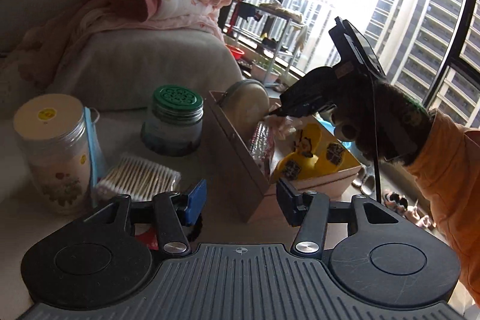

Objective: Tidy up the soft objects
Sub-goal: 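Lower the pink lace sock into the pink box and open the right tool, then grasp the blue wet-wipe pack with the right tool while the left grasps the ribbon clip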

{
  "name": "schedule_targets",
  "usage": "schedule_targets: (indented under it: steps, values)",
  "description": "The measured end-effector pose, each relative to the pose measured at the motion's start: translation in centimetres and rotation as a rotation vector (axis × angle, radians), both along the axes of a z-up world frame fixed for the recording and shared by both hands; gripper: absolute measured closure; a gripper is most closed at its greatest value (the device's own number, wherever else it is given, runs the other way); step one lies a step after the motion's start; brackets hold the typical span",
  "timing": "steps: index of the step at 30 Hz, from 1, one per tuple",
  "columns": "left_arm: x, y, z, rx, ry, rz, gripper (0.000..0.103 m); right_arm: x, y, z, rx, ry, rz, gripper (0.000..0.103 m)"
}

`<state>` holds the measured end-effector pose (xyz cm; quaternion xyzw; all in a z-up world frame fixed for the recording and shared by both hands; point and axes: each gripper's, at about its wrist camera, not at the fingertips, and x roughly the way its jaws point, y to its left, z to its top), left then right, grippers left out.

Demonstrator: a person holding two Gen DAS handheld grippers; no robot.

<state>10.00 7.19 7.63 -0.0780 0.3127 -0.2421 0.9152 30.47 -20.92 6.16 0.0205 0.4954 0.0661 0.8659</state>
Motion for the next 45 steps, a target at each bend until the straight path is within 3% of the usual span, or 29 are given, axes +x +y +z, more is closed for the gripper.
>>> schedule_targets:
  steps: [2, 6, 12, 15, 18, 20, 24, 27, 32, 37, 40, 45]
  values:
    - [-1.5, 1.8, -0.3, 0.033, -0.028, 0.026, 0.047, 0.9, 0.5, -1.3, 0.008, 0.063, 0.009, 0.074]
    - [-3.9, 5.7, -1.0, 0.048, -0.041, 0.125, 0.047, 0.4, 0.8, -0.5, 0.004, 0.037, -0.003, 0.069]
    - [-4.4, 11.5, -2.5, -0.017, -0.016, 0.345, 0.047, -4.6, -0.2, 5.1, -0.002, -0.175, 0.005, 0.054]
    - [-4.6, 13.5, -3.2, -0.057, 0.011, 0.429, 0.047, -8.3, -0.7, 7.7, -0.008, -0.297, 0.009, 0.051]
    - [-4.7, 14.7, -3.6, -0.063, 0.026, 0.478, 0.047, -12.6, -0.6, 8.7, 0.018, -0.362, 0.084, 0.044]
    - [-4.8, 14.7, -3.7, -0.054, 0.029, 0.476, 0.047, -15.3, 0.1, 8.3, 0.015, -0.381, 0.128, 0.044]
    - [-5.0, 12.3, -3.5, 0.0, 0.033, 0.345, 0.047, -20.4, 1.9, 6.1, -0.007, -0.424, 0.213, 0.044]
    - [-5.5, 10.3, -3.4, 0.051, 0.071, 0.305, 0.047, -22.9, 2.8, 4.1, 0.01, -0.397, 0.273, 0.044]
    - [-5.9, 10.1, -4.1, 0.004, 0.163, 0.326, 0.047, -25.2, 2.5, 1.1, 0.021, -0.343, 0.264, 0.044]
    - [-3.9, 11.2, -5.3, -0.047, 0.19, 0.441, 0.047, -25.7, 1.7, -1.0, 0.029, -0.32, 0.216, 0.044]
    - [-2.5, 10.1, -5.6, 0.022, 0.185, 0.428, 0.047, -26.0, 1.4, -1.8, 0.055, -0.297, 0.215, 0.044]
    - [-2.9, 7.0, -5.8, 0.245, 0.103, 0.335, 0.047, -27.0, 1.5, -3.0, -0.014, -0.31, 0.22, 0.044]
